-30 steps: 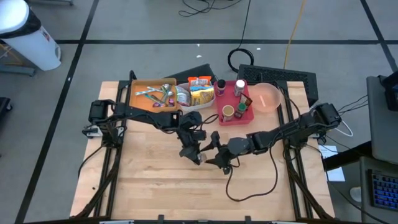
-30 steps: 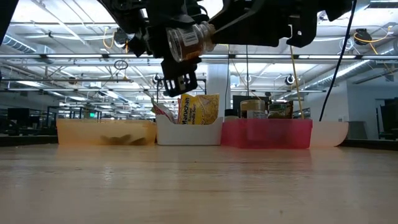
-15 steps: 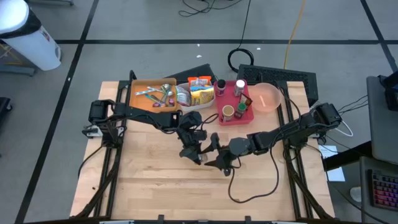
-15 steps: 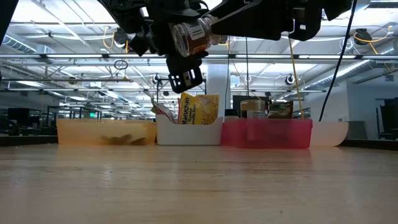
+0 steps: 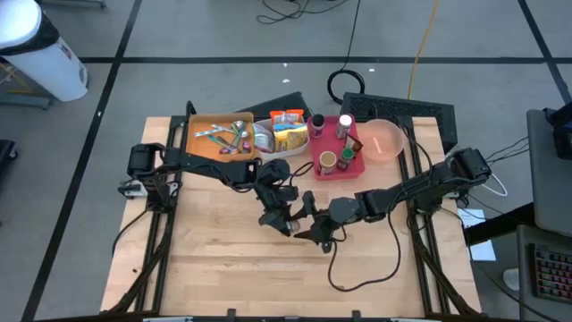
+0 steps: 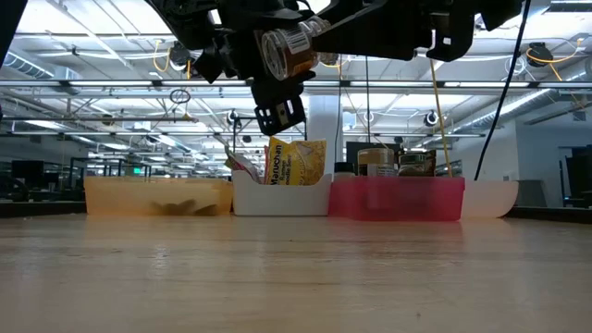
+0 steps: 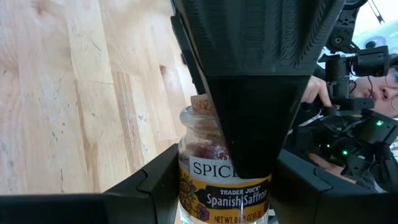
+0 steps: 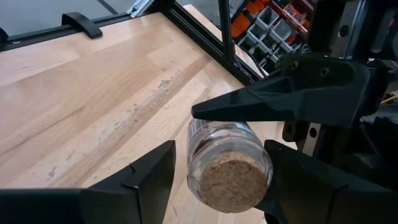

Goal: Pick & Place Food Item
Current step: Put the brown seasoning bottle into the pink bin

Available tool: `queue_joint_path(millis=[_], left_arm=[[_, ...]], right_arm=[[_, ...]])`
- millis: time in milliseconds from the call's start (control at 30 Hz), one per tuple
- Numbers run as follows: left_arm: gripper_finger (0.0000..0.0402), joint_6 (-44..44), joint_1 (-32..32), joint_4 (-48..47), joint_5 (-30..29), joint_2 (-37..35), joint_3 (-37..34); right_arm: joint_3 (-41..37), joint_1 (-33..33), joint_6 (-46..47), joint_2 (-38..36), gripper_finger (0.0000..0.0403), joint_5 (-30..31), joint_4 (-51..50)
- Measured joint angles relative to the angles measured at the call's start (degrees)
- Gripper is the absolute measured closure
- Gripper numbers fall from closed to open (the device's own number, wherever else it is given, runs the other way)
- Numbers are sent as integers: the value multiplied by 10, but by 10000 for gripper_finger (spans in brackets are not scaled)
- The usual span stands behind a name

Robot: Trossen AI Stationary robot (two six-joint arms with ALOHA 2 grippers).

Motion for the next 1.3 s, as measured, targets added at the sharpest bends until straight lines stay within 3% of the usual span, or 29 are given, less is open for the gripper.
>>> queue_joint_path(millis=[300, 600, 933, 1167, 1300], left_arm=[[203, 0, 0, -1, 0, 0, 0], [203, 13, 0, -1, -3, 0, 0], [65, 2, 1, 18, -8, 0, -1], [48, 26, 28, -9, 73, -6, 0], [47, 108, 66, -105, 84, -38, 0]], right_arm=[[0, -10, 7, 0, 235, -3, -1], [0, -12, 9, -1, 235, -2, -4], [0, -12, 18, -1, 235, 2, -12], [2, -12, 15, -1, 235, 12, -17], [2, -12, 13, -1, 235, 38, -27]])
